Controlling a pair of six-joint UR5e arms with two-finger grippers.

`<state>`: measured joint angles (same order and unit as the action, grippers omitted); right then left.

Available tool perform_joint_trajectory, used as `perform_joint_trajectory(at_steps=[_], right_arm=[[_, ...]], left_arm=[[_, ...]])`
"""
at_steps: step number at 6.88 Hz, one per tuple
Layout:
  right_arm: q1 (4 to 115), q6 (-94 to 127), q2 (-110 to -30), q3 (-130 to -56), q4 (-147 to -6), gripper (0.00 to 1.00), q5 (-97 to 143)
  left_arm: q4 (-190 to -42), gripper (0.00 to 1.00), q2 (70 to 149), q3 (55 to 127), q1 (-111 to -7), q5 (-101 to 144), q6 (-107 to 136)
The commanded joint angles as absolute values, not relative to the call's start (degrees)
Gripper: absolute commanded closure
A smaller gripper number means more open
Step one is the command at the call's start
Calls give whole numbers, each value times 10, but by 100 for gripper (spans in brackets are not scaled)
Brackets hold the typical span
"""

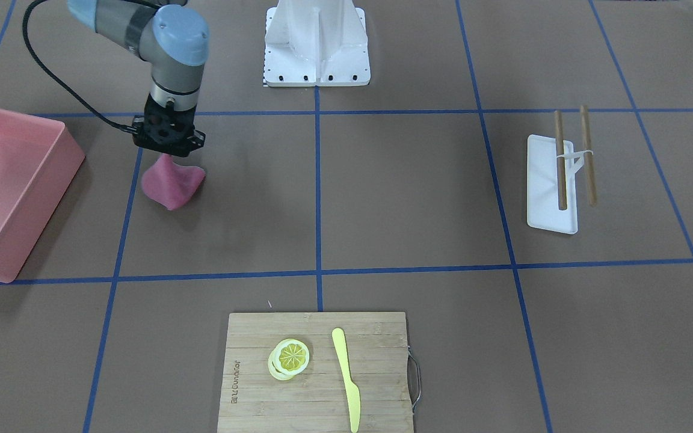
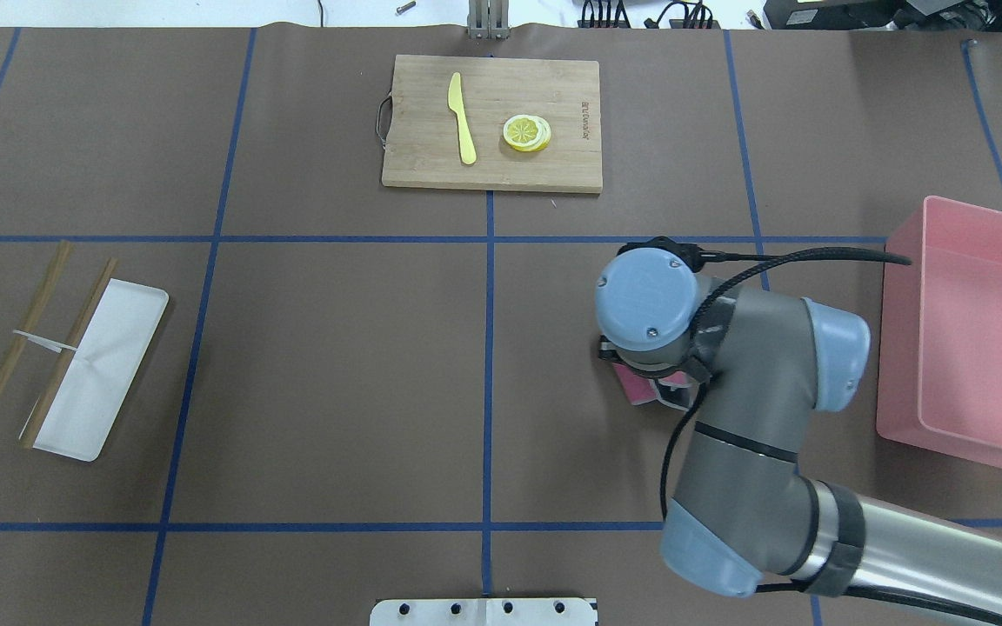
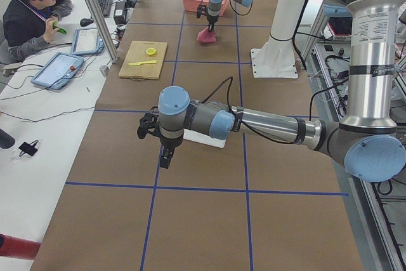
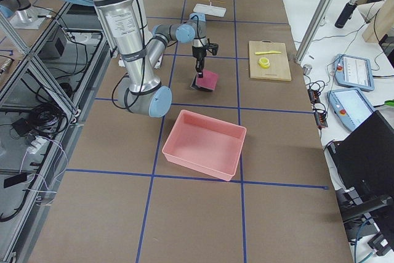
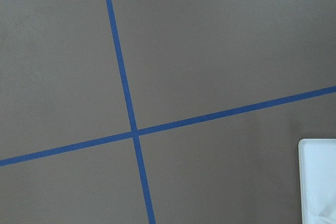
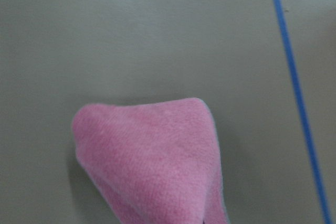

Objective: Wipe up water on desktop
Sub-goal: 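Wipe the table surface with the pink cloth held in the right gripper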

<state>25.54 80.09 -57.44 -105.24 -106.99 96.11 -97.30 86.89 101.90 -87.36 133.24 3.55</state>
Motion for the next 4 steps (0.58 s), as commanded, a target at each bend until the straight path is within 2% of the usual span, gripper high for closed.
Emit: perform_joint_trajectory(at_steps=[1,2,3,4], right_arm=[[234,926,-466,-971,-949,100,952],[240,938,-442,-994,-962,100,953],[269,912,-473,-1077,-1024,100,975],[323,818,-547,-1194,-1080,100,1043]], left_arm=[[-969,1,858,1017,-891,1332,35],[-969,1,853,1018,-891,1332,35],[-969,1,852,1017,-891,1332,37],[-969,1,852,1018,-891,1333,40]])
